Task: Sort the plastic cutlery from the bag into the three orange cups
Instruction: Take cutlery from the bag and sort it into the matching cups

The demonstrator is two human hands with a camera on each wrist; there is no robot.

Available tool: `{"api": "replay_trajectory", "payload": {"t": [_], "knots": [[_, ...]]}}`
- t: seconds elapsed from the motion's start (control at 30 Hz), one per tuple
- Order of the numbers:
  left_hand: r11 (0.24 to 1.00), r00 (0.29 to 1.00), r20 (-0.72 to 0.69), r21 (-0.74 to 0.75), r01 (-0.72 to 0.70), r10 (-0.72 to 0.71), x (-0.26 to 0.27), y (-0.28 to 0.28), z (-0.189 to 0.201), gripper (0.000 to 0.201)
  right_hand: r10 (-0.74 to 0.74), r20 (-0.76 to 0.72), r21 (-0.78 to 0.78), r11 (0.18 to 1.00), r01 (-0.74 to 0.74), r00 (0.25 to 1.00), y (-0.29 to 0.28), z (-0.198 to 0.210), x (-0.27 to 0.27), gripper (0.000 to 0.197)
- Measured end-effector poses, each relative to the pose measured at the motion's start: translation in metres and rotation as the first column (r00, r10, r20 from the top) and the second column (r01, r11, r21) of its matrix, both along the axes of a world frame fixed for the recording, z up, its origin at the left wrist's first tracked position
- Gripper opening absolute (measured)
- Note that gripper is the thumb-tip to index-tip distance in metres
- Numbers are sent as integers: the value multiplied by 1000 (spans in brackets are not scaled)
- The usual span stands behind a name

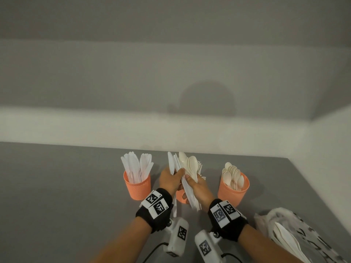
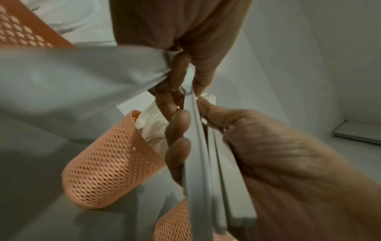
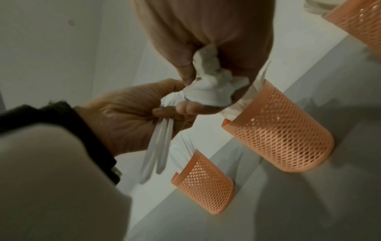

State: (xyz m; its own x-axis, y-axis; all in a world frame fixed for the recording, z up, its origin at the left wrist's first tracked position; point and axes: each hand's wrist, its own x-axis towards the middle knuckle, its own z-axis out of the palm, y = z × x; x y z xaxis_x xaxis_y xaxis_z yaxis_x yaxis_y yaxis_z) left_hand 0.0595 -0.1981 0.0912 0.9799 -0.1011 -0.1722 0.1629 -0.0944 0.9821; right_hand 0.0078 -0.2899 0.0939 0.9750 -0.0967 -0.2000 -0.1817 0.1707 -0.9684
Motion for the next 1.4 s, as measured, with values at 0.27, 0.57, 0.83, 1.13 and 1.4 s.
{"api": "replay_trajectory", "payload": {"t": [0.27, 0.57, 0.83, 1.13, 1.4], "knots": [[999, 999, -8, 19, -37, 37, 5, 13, -1, 18, 13, -51, -35, 999, -15, 999, 5, -6, 9, 30], [947, 980, -169, -281, -155, 110, 22, 38, 8, 26, -12, -149, 113, 993, 29, 989, 1, -11, 26, 24], [980, 991, -114, -173, -95, 76, 19, 39, 8, 14, -31, -106, 80, 996, 40, 994, 1, -20, 35, 16], [979, 972, 160, 80, -188, 173, 15, 10, 1, 12, -74, -77, 29, 997, 76, 994, 5, -24, 37, 24], [988, 986, 73, 4, -154, 153, 20, 5, -2, 5, -30, -148, 125, 991, 49, 988, 10, -21, 33, 22]]}}
